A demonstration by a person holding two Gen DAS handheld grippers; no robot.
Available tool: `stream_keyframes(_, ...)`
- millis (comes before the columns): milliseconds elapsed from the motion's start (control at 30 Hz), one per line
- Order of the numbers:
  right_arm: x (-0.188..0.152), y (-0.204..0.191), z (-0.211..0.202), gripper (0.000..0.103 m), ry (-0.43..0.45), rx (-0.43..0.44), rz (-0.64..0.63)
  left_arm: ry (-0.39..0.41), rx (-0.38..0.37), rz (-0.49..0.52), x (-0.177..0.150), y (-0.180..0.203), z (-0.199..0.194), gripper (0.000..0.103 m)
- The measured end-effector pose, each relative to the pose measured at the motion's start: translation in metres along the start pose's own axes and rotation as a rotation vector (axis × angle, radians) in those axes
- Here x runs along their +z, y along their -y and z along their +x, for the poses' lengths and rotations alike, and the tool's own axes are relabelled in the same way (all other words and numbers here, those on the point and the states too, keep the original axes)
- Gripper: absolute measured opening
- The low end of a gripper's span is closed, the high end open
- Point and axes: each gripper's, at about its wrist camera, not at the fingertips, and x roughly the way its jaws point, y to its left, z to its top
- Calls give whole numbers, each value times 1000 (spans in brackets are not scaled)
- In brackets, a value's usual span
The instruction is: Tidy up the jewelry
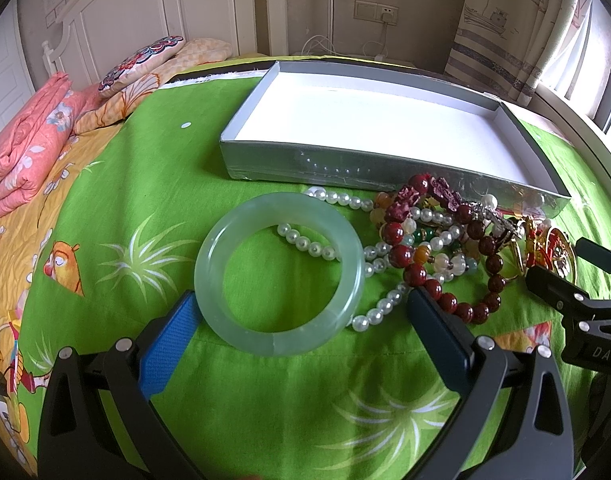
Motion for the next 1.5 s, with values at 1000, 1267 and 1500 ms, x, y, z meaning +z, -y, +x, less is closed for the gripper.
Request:
stream_keyframes(1000,1,1,0,99,-1,1,2,1,0,0,0,0,0,101)
stream_keyframes(1267,1,0,0,99,-1,0,3,1,1,-1,1,0,0,101)
stream_keyframes(1500,2,0,1,99,-1,0,3,2,1,-1,-1,-3,2,101)
